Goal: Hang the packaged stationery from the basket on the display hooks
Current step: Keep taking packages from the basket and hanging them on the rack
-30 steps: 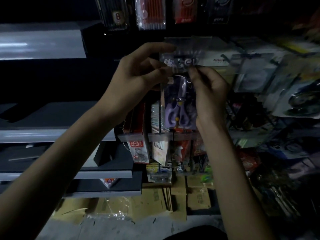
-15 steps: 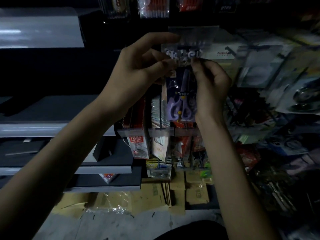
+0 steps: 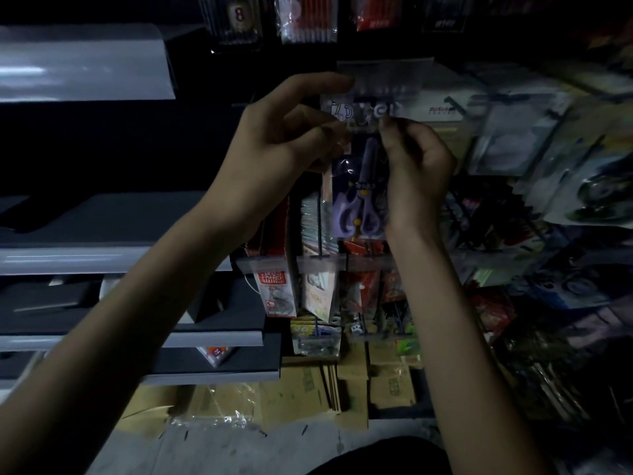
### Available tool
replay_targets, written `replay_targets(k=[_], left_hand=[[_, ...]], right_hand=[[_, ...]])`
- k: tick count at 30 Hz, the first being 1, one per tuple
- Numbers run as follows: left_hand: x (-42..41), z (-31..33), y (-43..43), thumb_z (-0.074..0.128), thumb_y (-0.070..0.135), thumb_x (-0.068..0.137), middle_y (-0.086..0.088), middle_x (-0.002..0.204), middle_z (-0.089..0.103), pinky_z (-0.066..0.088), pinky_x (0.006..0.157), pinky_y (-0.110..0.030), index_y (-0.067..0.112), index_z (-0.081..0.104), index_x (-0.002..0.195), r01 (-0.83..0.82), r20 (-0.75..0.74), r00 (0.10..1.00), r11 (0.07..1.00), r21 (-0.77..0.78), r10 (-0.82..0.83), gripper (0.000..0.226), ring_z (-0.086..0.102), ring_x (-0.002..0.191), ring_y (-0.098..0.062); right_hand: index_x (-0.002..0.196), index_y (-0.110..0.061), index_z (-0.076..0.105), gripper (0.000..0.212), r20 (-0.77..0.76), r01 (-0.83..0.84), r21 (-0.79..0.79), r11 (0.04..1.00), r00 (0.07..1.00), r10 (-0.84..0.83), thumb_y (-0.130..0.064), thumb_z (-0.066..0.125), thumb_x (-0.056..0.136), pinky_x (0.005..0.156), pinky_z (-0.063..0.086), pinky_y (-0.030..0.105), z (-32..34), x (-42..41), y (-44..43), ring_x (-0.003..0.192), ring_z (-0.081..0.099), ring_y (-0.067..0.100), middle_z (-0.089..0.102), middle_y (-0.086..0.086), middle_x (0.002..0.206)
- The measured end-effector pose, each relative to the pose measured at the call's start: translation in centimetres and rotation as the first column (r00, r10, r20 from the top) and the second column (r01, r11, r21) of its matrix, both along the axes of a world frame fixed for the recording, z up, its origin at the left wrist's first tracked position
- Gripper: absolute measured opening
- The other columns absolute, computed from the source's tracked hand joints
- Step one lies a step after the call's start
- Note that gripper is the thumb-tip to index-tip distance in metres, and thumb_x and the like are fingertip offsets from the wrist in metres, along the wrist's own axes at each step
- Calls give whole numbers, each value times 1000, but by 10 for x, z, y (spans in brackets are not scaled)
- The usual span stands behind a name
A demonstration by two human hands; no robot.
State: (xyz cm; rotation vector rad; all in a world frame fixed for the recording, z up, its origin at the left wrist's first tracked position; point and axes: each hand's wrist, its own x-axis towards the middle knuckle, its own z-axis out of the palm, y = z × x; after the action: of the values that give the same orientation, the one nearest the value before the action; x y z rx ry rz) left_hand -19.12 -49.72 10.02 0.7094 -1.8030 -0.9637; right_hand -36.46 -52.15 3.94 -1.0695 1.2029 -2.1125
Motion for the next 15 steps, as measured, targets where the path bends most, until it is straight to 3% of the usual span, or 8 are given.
replay_targets(k=[5, 9, 12, 15], left_hand=[[-2, -1, 3, 61, 6, 104, -6, 98, 75, 59, 95, -46, 15, 61, 140, -26, -21, 999, 999, 27, 27, 37, 73, 97, -19], [-5, 0, 6, 61, 6, 104, -10, 101, 75, 58, 97, -55, 15, 60, 140, -37, -15, 999, 999, 30, 38, 37, 74, 98, -20], [-6, 1, 7, 61, 6, 104, -10, 100, 75, 57, 98, -57, 14, 60, 141, -44, -14, 999, 998, 34, 45, 38, 74, 99, -24], [-8, 0, 8, 61, 7, 104, -11, 98, 73, 57, 99, -57, 13, 59, 141, -46, -25, 999, 998, 34, 47, 37, 71, 106, -36]], right_hand=[[96, -7, 76, 18, -13, 15, 12, 1000, 1000, -15, -24, 71, 96, 73, 53, 25, 0, -2, 3, 82, 68, 8, 75, -2, 85], [96, -5, 75, 20, -19, 3, 24, 1000, 1000, -3, -24, 70, 96, 72, 54, 29, -1, -3, 3, 81, 69, 11, 75, -1, 84], [100, -6, 76, 20, -34, -29, 46, 998, 999, 31, -25, 71, 96, 83, 61, 42, 0, -5, 2, 92, 74, 21, 79, 4, 93], [103, -6, 77, 20, -12, -50, 46, 998, 999, 50, -23, 73, 95, 89, 61, 43, 2, -4, 1, 97, 75, 23, 80, 5, 97]])
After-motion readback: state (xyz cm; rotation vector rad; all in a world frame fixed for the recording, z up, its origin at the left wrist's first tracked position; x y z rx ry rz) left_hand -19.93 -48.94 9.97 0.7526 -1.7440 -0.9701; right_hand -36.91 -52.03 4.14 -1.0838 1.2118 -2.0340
